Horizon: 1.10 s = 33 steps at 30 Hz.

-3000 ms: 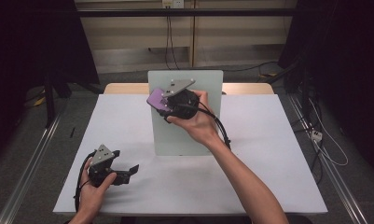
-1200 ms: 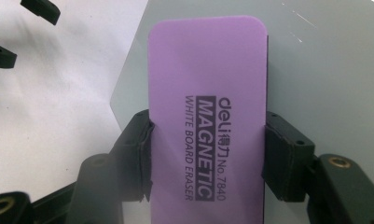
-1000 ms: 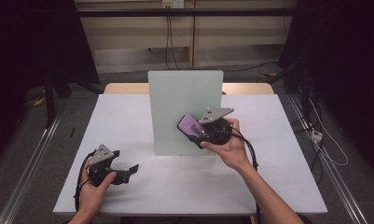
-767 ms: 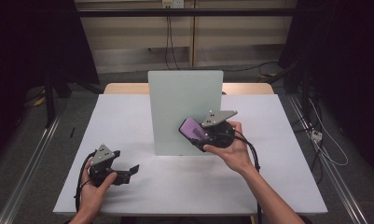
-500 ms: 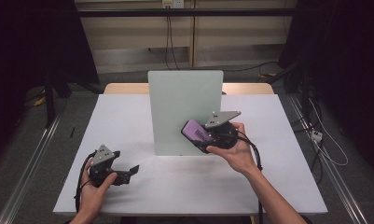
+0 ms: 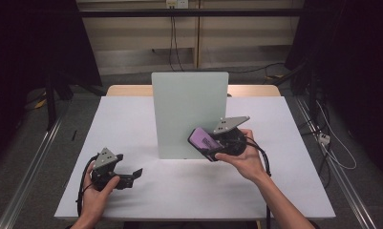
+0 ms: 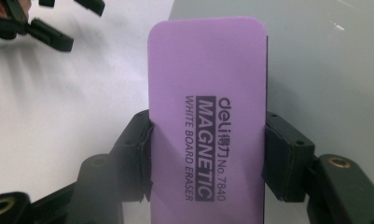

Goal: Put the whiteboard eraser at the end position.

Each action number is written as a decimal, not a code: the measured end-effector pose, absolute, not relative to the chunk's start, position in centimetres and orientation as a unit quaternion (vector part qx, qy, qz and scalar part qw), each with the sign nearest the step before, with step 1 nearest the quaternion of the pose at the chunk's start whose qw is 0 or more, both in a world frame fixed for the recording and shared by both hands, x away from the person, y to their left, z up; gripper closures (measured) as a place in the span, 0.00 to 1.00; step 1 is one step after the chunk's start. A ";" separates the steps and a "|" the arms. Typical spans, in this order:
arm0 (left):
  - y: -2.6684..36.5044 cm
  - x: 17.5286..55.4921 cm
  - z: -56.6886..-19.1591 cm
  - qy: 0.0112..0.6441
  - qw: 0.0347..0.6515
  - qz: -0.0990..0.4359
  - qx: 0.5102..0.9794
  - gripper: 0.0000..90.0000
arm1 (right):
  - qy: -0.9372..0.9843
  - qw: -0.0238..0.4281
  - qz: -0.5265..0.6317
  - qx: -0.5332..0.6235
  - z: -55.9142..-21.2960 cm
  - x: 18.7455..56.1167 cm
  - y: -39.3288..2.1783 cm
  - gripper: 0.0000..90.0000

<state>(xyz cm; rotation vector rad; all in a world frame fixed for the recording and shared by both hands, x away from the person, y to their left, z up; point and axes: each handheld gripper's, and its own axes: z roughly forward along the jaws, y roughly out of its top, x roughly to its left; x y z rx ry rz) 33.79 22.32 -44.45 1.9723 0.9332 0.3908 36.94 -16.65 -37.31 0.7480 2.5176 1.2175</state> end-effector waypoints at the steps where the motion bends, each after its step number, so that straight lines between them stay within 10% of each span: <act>1: 22.4 33.7 -44.4 0.377 0.445 0.159 0.796 0.06 | 0.864 0.121 0.416 0.257 -37.4 36.9 -16.7 0.47; 33: 22.7 34.0 -44.4 0.396 0.443 0.167 0.787 0.06 | 0.908 0.036 0.360 0.213 -39.5 35.4 -15.2 0.47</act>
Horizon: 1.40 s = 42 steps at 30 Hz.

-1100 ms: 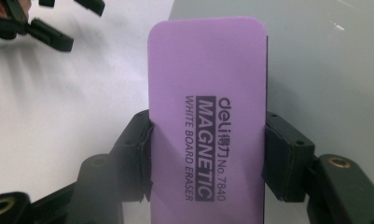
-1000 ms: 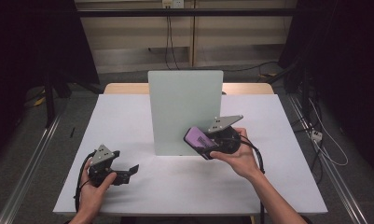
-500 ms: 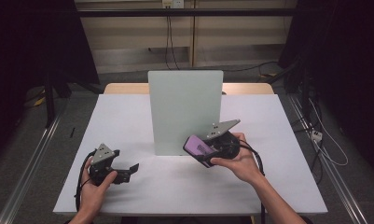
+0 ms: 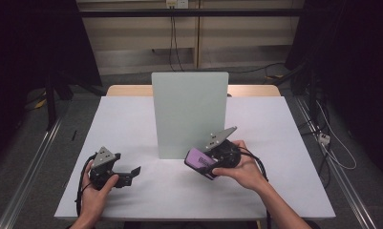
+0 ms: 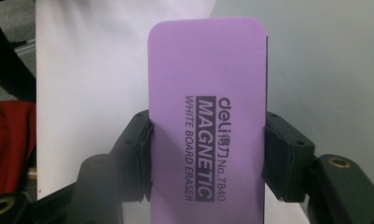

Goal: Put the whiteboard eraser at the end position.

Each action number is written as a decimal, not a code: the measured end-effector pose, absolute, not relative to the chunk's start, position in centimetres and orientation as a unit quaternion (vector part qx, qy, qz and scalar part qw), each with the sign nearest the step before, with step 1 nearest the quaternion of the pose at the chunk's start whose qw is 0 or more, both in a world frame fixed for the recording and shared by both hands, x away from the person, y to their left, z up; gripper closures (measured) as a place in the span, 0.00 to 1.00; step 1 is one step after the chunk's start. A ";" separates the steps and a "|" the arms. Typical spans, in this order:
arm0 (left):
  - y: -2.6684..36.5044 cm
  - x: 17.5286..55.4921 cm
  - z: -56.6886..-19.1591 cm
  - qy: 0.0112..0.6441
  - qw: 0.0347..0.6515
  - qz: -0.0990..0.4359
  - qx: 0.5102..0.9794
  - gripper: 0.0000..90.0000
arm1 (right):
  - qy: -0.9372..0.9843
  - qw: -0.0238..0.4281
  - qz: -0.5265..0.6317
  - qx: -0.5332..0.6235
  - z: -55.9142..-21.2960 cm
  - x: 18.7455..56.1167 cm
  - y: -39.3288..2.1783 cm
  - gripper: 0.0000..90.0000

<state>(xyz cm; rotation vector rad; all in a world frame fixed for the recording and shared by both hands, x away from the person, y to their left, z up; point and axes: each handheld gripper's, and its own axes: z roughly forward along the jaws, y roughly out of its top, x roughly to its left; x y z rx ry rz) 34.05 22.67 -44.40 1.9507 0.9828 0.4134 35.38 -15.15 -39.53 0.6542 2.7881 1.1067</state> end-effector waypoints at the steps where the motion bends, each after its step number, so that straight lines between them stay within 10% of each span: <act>1: 22.7 34.1 -44.4 0.396 0.443 0.167 0.787 0.06 | 0.909 0.031 0.358 0.211 -39.6 35.4 -15.1 0.47; 42: 22.7 33.8 -44.3 0.385 0.447 0.160 0.791 0.06 | 0.945 -0.021 0.281 0.169 -43.5 33.9 -11.2 0.47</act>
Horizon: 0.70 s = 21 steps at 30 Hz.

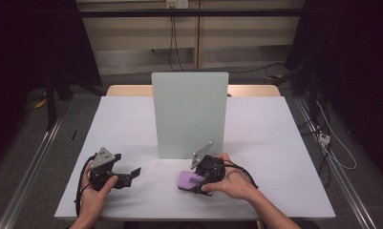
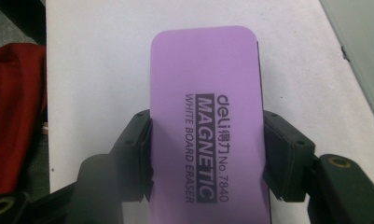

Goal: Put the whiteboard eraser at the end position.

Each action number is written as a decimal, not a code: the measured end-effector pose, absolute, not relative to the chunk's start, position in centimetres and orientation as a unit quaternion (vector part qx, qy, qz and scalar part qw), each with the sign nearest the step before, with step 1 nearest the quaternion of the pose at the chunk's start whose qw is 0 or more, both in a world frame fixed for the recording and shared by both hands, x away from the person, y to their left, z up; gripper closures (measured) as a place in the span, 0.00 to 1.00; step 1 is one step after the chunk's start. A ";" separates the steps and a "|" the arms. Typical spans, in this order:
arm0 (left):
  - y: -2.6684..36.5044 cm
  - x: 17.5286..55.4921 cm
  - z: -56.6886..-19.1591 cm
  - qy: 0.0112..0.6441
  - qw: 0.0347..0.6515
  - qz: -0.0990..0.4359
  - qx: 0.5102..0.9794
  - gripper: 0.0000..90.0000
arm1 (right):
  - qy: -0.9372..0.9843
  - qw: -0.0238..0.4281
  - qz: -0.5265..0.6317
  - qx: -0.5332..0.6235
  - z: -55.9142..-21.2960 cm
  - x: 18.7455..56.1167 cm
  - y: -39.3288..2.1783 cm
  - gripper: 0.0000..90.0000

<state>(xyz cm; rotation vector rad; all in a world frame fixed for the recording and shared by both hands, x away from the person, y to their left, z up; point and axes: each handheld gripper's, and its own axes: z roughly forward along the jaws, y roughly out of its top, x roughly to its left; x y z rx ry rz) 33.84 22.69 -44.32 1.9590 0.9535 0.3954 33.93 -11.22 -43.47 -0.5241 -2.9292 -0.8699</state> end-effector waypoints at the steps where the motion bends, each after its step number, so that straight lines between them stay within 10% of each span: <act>1: 22.7 33.9 -44.3 0.385 0.447 0.160 0.792 0.06 | -0.945 0.020 -0.279 -0.170 -43.6 33.9 -11.1 0.47; 21: 22.7 33.8 -44.3 0.386 0.449 0.161 0.790 0.06 | -0.936 0.013 -0.300 -0.185 -44.2 33.6 -11.5 0.44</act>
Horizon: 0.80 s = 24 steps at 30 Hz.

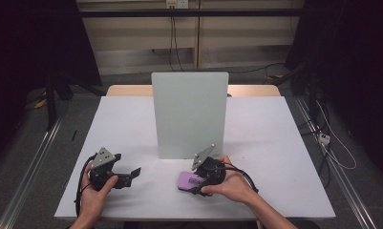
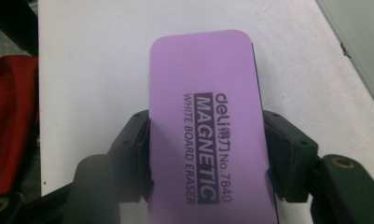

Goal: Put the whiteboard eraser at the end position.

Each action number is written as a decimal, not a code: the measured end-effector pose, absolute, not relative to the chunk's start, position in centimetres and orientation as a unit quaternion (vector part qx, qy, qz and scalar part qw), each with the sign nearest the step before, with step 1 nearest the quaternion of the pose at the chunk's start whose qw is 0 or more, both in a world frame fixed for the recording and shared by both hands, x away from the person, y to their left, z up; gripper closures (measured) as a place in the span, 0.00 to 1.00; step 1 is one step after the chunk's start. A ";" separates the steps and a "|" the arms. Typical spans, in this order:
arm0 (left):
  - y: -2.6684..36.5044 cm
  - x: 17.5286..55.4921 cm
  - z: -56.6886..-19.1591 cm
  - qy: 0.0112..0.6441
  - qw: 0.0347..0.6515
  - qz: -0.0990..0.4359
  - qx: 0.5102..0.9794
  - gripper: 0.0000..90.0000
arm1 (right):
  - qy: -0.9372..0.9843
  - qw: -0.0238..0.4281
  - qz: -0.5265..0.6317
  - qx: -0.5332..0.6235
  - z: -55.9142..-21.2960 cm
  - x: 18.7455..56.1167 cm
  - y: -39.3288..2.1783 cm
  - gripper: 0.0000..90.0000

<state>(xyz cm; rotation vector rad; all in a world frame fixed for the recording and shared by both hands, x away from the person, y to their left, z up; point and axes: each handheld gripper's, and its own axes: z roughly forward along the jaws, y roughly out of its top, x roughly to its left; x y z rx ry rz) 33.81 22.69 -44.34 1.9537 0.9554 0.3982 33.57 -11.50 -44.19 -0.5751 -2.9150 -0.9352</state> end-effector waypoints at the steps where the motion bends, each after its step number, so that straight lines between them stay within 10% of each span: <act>1: 22.7 33.8 -44.3 0.386 0.449 0.161 0.790 0.06 | -0.936 0.012 -0.301 -0.184 -44.2 33.6 -11.5 0.44; 13: 22.7 33.8 -44.3 0.385 0.448 0.161 0.791 0.06 | -0.925 0.009 -0.315 -0.211 -44.0 33.9 -11.9 0.16; 24: 22.7 33.9 -44.3 0.385 0.445 0.162 0.793 0.06 | -0.898 0.001 -0.357 -0.256 -43.2 34.0 -13.2 0.10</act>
